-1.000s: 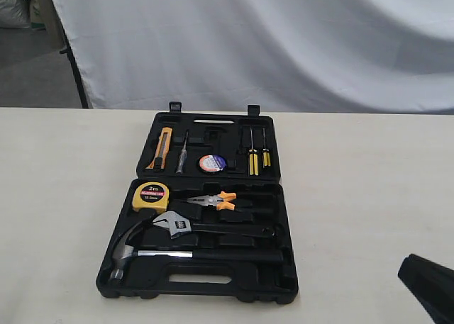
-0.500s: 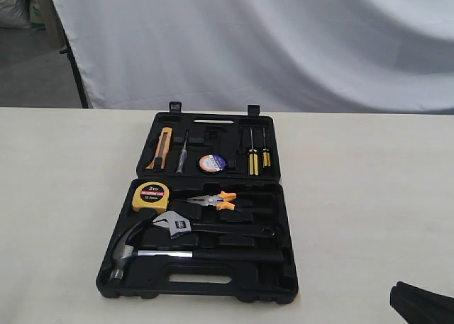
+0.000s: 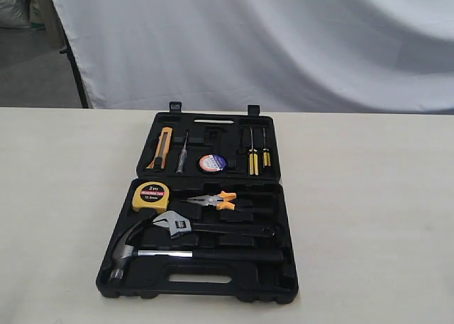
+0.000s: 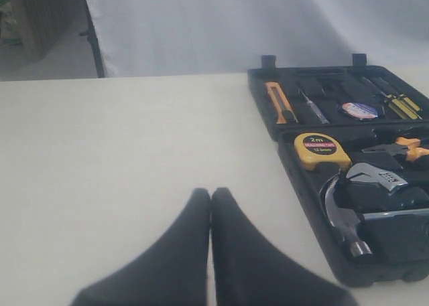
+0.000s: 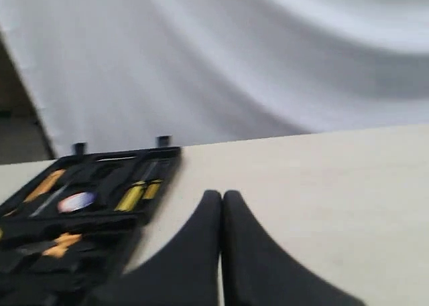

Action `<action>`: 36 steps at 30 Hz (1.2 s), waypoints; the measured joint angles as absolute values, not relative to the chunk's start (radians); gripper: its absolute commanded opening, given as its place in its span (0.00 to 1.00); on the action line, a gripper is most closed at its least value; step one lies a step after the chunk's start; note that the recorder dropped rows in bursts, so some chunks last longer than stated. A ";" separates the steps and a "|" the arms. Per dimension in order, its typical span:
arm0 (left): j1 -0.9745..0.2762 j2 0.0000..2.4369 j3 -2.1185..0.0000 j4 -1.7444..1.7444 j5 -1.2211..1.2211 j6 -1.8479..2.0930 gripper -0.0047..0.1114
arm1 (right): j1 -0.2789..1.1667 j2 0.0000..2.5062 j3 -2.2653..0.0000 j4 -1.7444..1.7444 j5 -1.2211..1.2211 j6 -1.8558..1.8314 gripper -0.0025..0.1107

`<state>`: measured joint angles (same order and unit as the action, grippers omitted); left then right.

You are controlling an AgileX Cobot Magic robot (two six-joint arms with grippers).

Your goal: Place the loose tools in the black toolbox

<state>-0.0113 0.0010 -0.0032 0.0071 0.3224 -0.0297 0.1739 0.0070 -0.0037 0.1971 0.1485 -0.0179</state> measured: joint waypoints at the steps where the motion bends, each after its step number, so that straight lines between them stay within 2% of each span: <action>1: -0.011 0.001 -0.003 0.007 0.322 -0.030 0.04 | 0.118 0.007 -0.004 0.202 0.162 -0.016 0.02; 5: -0.011 0.001 -0.003 0.007 0.322 -0.030 0.04 | -0.003 0.007 -0.004 0.206 0.193 -0.014 0.02; 10: -0.011 0.001 -0.003 0.007 0.322 -0.030 0.04 | -0.012 0.007 -0.004 0.206 0.195 -0.021 0.02; 27: -0.011 0.001 -0.003 0.007 0.322 -0.030 0.04 | 0.114 0.007 -0.004 0.204 0.195 -0.111 0.02; 36: -0.011 0.001 -0.003 0.007 0.322 -0.030 0.04 | 0.123 0.007 -0.004 0.204 0.195 -0.111 0.02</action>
<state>-0.0113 0.0010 -0.0032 0.0071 0.3224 -0.0297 0.1231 0.0069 -0.0037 0.2045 0.1950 -0.1114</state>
